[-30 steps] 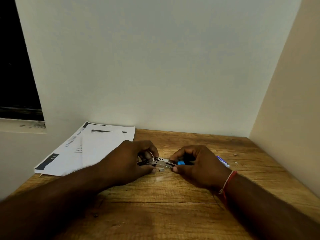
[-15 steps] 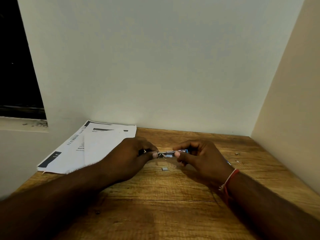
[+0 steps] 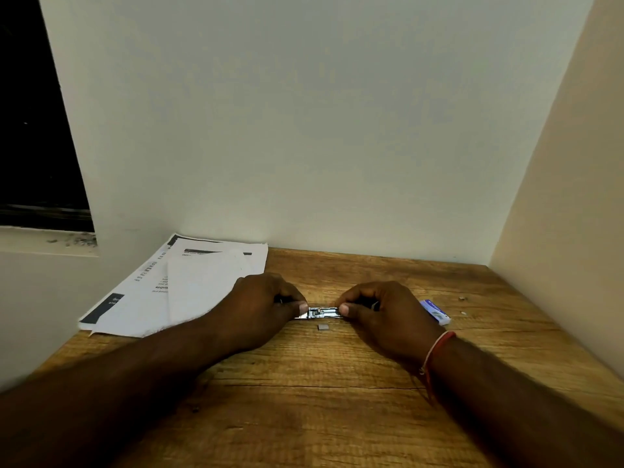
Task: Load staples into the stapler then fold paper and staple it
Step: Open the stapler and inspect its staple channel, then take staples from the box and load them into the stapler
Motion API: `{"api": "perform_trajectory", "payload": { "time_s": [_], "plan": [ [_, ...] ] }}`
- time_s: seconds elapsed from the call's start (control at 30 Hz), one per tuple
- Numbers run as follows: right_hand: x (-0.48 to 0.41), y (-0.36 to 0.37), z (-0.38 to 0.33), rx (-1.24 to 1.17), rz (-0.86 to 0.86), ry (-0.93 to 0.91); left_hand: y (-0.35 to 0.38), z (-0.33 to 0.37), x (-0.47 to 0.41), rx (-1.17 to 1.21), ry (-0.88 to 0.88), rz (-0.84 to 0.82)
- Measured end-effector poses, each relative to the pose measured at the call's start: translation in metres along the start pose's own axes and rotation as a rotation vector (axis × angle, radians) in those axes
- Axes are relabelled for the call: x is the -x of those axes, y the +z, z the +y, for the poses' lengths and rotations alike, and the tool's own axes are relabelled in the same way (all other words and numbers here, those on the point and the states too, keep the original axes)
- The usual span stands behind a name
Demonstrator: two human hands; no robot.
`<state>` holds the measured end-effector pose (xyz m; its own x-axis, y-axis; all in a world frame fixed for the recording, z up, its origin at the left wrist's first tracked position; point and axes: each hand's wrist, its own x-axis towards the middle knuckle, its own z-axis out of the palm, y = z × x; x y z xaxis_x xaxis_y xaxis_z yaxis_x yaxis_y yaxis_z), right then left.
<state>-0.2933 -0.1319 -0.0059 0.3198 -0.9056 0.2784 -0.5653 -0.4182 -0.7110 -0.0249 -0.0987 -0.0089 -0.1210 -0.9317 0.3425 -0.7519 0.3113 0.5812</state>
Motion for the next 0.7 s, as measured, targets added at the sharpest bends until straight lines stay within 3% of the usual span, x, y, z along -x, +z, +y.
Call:
{"api": "perform_trajectory", "payload": {
  "time_s": [0.33,0.47,0.53,0.7],
  "plan": [
    [-0.001,0.0,-0.005,0.107,0.042,0.018,0.003,-0.001,-0.001,0.051,-0.042,0.09],
    [-0.006,-0.033,-0.008,0.206,0.235,-0.011,-0.006,0.003,0.003,0.035,0.017,0.188],
    [-0.011,-0.059,-0.002,0.347,0.299,0.048,-0.009,0.005,0.003,0.03,0.036,0.222],
    [-0.019,-0.095,0.015,0.617,0.14,0.309,-0.011,0.01,0.006,0.102,0.068,0.284]
  ]
}}
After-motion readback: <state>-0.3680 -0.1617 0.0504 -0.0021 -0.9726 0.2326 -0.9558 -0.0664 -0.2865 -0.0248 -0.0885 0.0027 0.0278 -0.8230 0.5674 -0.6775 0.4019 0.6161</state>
